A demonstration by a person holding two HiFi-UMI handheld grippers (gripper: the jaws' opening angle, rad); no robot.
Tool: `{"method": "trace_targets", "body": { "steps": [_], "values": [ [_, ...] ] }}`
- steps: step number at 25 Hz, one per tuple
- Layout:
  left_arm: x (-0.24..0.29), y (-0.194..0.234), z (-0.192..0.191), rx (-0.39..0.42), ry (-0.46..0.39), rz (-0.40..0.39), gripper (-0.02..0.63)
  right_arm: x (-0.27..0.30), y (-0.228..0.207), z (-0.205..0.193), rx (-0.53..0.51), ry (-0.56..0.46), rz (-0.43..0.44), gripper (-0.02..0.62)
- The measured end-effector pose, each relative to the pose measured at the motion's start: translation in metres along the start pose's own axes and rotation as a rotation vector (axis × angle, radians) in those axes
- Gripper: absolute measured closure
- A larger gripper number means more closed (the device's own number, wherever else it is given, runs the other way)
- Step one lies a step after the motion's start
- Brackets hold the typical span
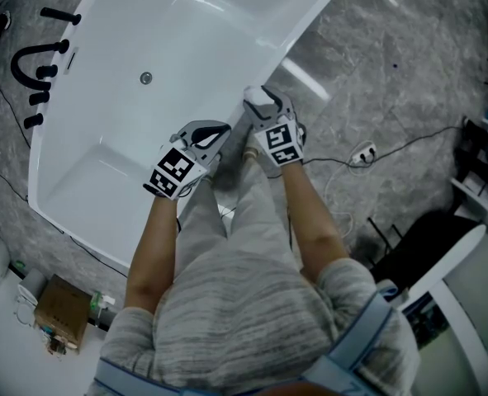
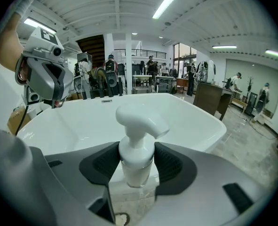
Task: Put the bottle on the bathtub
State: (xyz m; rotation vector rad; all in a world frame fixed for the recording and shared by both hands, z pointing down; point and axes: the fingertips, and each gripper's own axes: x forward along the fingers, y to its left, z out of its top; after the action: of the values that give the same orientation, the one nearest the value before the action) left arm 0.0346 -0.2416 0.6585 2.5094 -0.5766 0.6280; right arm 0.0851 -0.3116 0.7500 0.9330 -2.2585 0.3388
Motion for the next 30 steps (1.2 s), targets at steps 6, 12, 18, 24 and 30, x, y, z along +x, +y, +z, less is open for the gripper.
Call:
{"method": "trace_targets", "body": {
  "steps": [6, 12, 18, 24, 30],
  "values": [
    [0.001, 0.001, 0.000, -0.004, -0.003, 0.000, 0.603, 0.000, 0.000, -0.006, 0.012, 0.017, 0.006, 0.383],
    [0.000, 0.002, -0.001, -0.017, 0.000, -0.001, 0.601, 0.002, 0.002, -0.004, -0.010, 0.022, 0.026, 0.383],
    [0.002, 0.001, -0.001, -0.015, -0.002, -0.006, 0.601, 0.004, 0.002, -0.003, -0.012, 0.034, 0.023, 0.383],
    [0.001, 0.001, 0.000, -0.011, -0.004, -0.004, 0.603, 0.005, 0.005, -0.001, -0.015, 0.027, 0.028, 0.383],
    [0.003, 0.001, -0.003, -0.026, 0.007, -0.013, 0.603, 0.009, 0.012, 0.003, -0.035, 0.031, 0.046, 0.383]
  ]
}}
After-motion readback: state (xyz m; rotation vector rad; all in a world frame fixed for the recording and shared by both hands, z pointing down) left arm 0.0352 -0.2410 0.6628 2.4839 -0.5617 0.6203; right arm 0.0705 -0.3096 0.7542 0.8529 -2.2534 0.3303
